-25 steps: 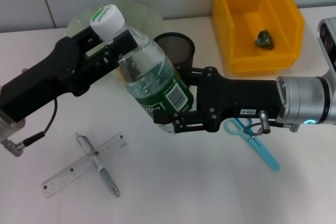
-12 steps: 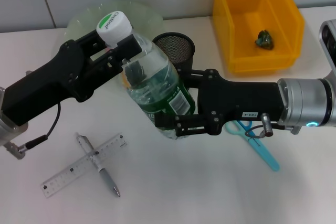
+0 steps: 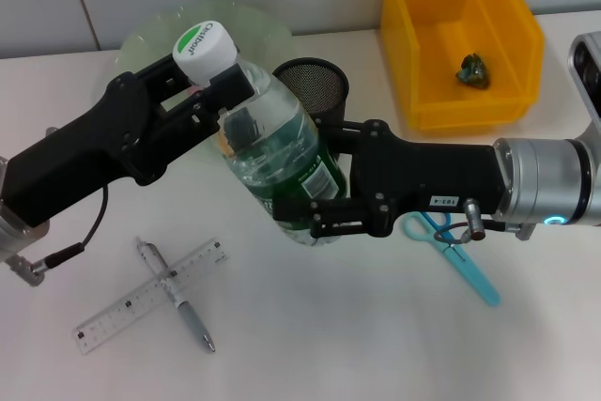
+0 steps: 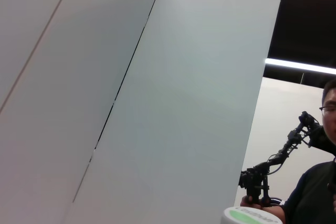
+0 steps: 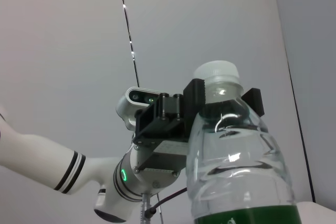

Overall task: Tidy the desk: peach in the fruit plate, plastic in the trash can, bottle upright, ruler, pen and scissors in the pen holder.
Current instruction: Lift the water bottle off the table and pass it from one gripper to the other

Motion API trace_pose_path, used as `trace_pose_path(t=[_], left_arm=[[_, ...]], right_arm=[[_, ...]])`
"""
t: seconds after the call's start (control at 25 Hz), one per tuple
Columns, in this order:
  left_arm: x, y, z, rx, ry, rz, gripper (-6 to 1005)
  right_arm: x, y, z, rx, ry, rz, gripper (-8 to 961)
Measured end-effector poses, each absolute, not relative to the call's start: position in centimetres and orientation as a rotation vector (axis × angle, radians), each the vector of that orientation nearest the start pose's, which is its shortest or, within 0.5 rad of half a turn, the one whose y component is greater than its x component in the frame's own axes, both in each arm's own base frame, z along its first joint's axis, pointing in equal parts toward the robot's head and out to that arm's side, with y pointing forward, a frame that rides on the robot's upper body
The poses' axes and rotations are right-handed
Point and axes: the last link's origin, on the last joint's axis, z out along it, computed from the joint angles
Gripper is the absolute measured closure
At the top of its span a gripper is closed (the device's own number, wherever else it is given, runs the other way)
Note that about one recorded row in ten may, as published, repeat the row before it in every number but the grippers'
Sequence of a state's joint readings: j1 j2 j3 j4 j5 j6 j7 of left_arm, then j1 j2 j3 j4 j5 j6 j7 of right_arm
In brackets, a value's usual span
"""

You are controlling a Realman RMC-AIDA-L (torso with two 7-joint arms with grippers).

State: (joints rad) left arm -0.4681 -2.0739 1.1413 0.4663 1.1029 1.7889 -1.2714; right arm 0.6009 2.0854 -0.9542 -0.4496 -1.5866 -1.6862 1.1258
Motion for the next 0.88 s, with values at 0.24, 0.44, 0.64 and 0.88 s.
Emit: trace_pose_path(t=[0.24,0.44,0.64,0.88], left_arm=[[-19.81,29.74,0.42,-2.498,-0.496,-1.67,524],[-19.78,29.66,0.45,-2.5,-0.486,-1.675,529],[-19.76,29.62,0.45,-2.5,-0.473,-1.674,535],[-19.84,29.6,0.52,-2.494,-0.474,-1.675,539]], right_arm=[[19.86,31.59,-3.31,-2.804,0.278,1.183,180],[20.02,31.59,-3.29,-2.802,0.282,1.176,181],[20.05,31.53,-3.29,-2.803,0.288,1.178,182],[20.04,31.51,-3.31,-2.801,0.294,1.182,182]])
